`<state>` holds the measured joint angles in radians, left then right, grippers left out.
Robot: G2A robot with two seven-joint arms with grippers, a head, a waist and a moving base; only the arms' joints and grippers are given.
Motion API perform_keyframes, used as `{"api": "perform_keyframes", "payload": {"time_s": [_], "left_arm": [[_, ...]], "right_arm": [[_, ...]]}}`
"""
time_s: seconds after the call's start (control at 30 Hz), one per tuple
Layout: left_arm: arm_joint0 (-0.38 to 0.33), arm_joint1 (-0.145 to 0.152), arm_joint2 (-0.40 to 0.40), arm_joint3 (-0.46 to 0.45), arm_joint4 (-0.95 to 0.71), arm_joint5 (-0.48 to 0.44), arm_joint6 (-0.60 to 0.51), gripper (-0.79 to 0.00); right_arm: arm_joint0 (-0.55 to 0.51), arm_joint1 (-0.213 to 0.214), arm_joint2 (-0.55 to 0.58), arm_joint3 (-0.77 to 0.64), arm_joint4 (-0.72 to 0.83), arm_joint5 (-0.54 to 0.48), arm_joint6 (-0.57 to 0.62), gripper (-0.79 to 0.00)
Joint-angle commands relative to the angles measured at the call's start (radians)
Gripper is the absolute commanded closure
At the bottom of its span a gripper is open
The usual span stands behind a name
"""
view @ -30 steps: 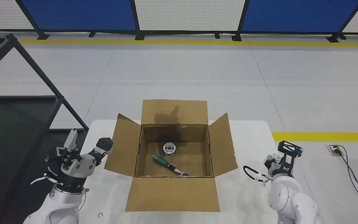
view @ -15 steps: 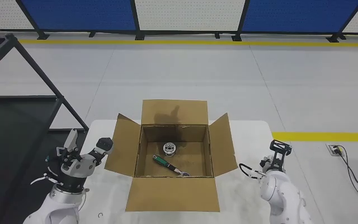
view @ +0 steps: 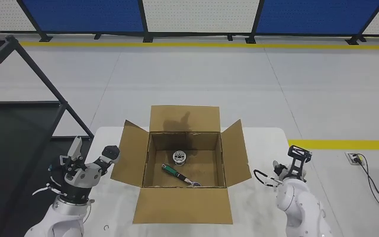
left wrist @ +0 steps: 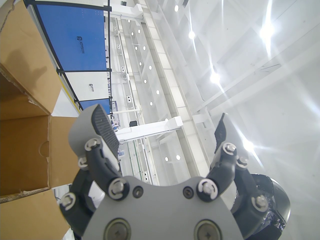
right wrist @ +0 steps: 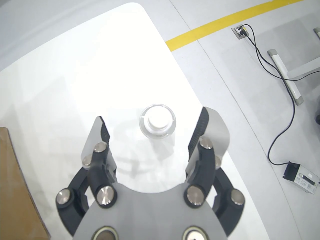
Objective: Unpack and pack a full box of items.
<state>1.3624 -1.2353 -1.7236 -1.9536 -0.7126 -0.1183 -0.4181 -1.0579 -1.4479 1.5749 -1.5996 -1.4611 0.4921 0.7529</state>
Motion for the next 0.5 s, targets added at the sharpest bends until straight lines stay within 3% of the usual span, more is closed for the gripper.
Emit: {"api": "perform_keyframes", "payload": {"time_s": [0.0, 0.33, 0.47], "left_arm": [[0.0, 0.0, 0.0, 0.0, 0.0, 0.0, 0.0, -0.785], [0.0, 0.0, 0.0, 0.0, 0.0, 0.0, 0.0, -0.785], [0.0, 0.0, 0.0, 0.0, 0.0, 0.0, 0.0, -0.785]], "right_arm": [[-0.016, 0.0, 0.009, -0.063, 0.03, -0.012, -0.003, -0.785], [-0.224, 0.0, -0.026, -0.602, 0.11, -0.131, -0.066, -0.785], [-0.286, 0.001, -0.1, -0.732, 0.079, -0.19, -0.083, -0.785]]}}
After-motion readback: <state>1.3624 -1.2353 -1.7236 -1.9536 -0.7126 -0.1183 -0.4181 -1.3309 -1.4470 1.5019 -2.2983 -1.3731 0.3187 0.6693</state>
